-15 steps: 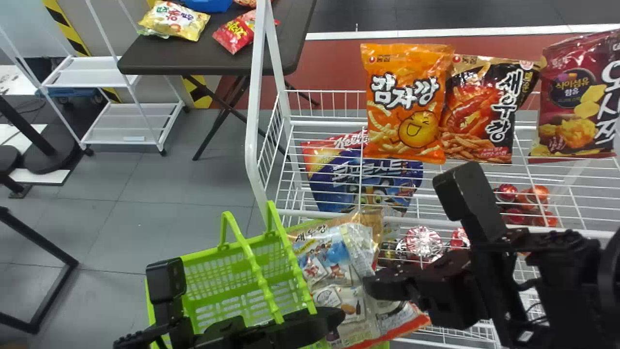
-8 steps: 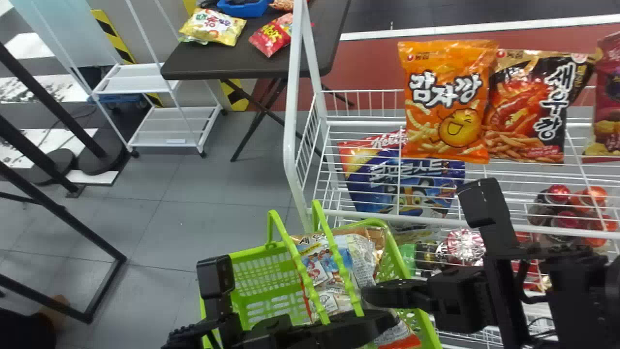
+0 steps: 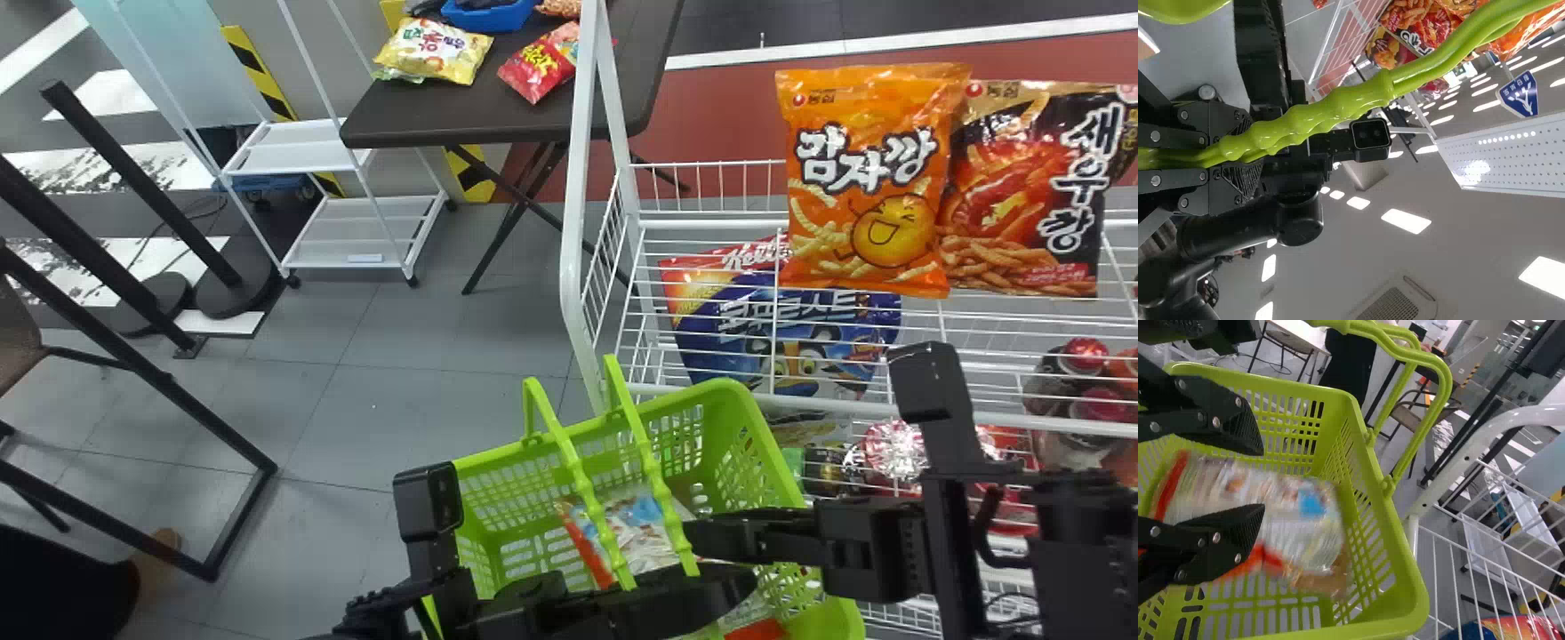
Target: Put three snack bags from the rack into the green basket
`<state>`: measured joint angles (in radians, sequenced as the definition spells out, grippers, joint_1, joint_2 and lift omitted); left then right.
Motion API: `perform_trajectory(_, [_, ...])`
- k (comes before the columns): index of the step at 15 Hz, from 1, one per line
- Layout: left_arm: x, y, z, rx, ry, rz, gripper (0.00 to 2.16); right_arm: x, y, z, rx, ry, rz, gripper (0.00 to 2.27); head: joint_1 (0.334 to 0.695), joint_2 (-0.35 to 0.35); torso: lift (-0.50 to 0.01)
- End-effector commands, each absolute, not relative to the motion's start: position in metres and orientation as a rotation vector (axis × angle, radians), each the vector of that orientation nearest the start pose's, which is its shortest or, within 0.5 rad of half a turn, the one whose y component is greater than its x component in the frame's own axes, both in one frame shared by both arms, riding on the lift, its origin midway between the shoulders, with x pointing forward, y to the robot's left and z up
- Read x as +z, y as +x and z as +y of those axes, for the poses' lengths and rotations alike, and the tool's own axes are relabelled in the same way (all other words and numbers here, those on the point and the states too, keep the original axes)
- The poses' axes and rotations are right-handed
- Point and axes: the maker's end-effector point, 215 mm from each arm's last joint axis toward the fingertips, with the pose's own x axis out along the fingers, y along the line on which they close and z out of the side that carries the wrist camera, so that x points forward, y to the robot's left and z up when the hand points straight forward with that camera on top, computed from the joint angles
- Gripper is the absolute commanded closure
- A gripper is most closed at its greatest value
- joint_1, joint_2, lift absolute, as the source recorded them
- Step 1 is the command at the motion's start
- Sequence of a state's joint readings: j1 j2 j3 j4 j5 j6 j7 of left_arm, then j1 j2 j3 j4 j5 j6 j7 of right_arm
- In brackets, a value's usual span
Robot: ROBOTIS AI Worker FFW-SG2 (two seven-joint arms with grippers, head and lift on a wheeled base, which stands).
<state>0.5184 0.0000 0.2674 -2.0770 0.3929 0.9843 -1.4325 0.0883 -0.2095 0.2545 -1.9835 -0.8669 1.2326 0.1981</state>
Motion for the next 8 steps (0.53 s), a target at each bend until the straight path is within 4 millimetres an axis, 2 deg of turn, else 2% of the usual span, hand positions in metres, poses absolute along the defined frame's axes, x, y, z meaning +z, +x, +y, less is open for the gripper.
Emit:
perform_trajectory(1, [-0.360, 0.248, 0.098, -1.208, -0.950, 0.505, 2.15, -0.419, 0.344, 0.026, 0.928, 0.529, 0.959, 0.03, 0.695, 0.279, 0.000])
perform_trajectory(4, [-0.361, 0.249, 0.099, -1.203, -0.952, 0.505, 2.15, -0.397, 0.379, -0.010, 0.863, 0.606, 0.881, 0.03, 0.695, 0.240, 0.000])
perform_trajectory(6, [-0.361, 0.249, 0.099, -1.203, -0.952, 0.505, 2.15, -0.378, 0.416, -0.040, 0.801, 0.600, 0.791, 0.03, 0.695, 0.181, 0.000])
perform_trajectory(8, [-0.361, 0.249, 0.100, -1.202, -0.953, 0.506, 2.15, -0.371, 0.461, -0.079, 0.682, 0.511, 0.689, 0.06, 0.695, 0.136, 0.000])
